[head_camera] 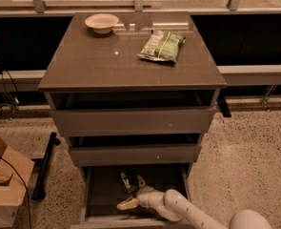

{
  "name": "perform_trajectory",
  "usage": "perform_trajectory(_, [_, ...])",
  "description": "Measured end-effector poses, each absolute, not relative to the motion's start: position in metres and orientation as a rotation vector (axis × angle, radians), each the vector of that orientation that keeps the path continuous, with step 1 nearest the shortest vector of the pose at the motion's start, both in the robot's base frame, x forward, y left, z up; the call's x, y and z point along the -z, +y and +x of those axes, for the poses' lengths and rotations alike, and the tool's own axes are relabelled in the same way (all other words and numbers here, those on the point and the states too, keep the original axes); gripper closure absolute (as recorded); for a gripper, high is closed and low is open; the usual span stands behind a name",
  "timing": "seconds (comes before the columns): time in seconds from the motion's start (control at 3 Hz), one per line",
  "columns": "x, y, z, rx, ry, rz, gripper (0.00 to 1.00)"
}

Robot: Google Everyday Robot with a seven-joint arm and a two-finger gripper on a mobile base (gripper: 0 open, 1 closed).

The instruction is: Place green can into bottom drawer

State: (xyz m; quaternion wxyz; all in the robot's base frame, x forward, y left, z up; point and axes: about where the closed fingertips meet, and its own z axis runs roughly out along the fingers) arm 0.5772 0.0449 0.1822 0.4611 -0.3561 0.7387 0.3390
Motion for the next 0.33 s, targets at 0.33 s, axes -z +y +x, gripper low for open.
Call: perform_trajectory(0.33, [-0.1822,0.0449,0.5772,-0.834,1.817,-0.876,0.00])
